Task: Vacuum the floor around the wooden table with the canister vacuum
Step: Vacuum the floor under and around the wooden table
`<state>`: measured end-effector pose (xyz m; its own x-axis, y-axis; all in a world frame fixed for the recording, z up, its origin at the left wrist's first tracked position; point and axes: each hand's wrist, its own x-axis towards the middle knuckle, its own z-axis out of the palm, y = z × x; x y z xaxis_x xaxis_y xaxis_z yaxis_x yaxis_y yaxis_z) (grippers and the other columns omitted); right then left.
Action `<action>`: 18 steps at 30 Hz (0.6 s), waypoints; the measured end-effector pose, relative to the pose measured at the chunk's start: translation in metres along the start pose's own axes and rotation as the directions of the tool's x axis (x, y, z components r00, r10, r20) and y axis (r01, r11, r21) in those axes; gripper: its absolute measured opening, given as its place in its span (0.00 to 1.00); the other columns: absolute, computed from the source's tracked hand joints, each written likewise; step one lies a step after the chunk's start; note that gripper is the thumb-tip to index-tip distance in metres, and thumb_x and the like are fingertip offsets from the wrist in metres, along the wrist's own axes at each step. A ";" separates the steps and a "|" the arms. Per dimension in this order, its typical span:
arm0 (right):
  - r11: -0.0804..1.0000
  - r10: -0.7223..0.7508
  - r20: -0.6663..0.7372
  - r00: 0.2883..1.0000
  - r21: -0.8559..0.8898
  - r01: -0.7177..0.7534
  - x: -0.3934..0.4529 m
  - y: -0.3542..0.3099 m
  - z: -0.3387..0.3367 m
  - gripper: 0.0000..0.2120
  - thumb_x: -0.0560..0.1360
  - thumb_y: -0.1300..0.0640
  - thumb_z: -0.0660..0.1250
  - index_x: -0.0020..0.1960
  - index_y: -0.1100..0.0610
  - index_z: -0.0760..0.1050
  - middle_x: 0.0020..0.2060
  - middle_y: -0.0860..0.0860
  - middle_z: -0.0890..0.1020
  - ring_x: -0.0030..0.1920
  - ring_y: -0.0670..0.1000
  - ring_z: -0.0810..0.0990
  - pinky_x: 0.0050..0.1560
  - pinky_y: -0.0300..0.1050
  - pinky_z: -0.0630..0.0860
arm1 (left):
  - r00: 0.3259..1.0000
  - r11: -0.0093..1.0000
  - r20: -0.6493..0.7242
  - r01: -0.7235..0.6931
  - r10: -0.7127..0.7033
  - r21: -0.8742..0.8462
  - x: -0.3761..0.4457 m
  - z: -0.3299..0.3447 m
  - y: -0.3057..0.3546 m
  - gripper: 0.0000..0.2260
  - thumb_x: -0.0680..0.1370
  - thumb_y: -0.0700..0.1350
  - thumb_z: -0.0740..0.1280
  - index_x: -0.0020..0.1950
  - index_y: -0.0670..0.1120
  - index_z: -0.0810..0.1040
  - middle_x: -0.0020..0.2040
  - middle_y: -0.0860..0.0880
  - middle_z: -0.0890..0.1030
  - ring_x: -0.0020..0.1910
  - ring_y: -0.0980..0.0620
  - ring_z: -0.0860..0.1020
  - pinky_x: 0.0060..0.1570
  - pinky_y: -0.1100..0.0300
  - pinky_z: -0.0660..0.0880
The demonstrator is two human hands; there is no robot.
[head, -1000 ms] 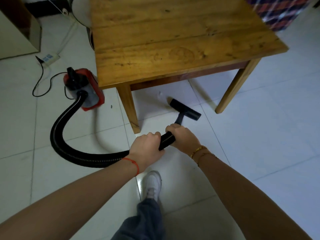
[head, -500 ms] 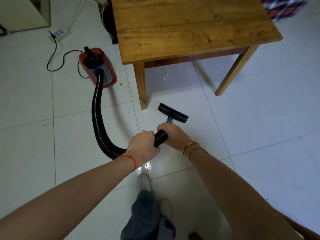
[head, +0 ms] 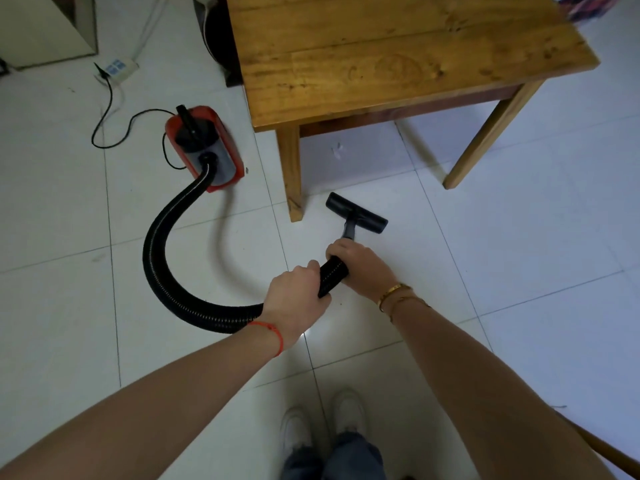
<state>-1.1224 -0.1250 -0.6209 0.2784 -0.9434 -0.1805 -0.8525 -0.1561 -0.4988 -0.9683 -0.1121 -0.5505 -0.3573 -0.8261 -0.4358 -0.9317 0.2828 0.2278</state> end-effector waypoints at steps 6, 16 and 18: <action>0.989 -0.142 0.044 0.989 -0.043 0.144 0.032 0.027 -0.003 0.05 0.72 0.67 0.66 0.48 0.63 0.75 0.47 0.58 0.77 0.41 0.54 0.77 0.42 0.38 0.68 | 0.997 0.996 -0.045 0.062 -0.065 -0.065 0.031 0.015 0.002 0.10 0.76 0.49 0.62 0.51 0.45 0.68 0.37 0.49 0.72 0.33 0.47 0.71 0.33 0.58 0.68; 0.963 -0.231 0.058 0.971 -0.130 0.236 0.102 0.083 -0.014 0.04 0.72 0.66 0.66 0.47 0.62 0.75 0.45 0.59 0.77 0.39 0.59 0.78 0.39 0.48 0.76 | 0.983 0.983 -0.130 0.112 -0.131 -0.145 0.107 0.019 0.013 0.10 0.76 0.49 0.63 0.51 0.44 0.69 0.37 0.49 0.72 0.33 0.48 0.72 0.32 0.58 0.68; 0.960 -0.234 0.055 0.971 -0.146 0.239 0.111 0.091 -0.014 0.05 0.72 0.66 0.66 0.48 0.62 0.75 0.45 0.59 0.77 0.40 0.59 0.78 0.39 0.46 0.75 | 0.979 0.982 -0.149 0.118 -0.139 -0.144 0.120 0.022 0.014 0.10 0.76 0.48 0.63 0.52 0.44 0.69 0.37 0.48 0.72 0.33 0.48 0.71 0.33 0.58 0.67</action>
<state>-1.1757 -0.2484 -0.6745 0.4939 -0.8631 -0.1055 -0.8163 -0.4185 -0.3981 -1.0257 -0.1961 -0.6188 -0.2103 -0.9206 -0.3289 -0.9481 0.1101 0.2982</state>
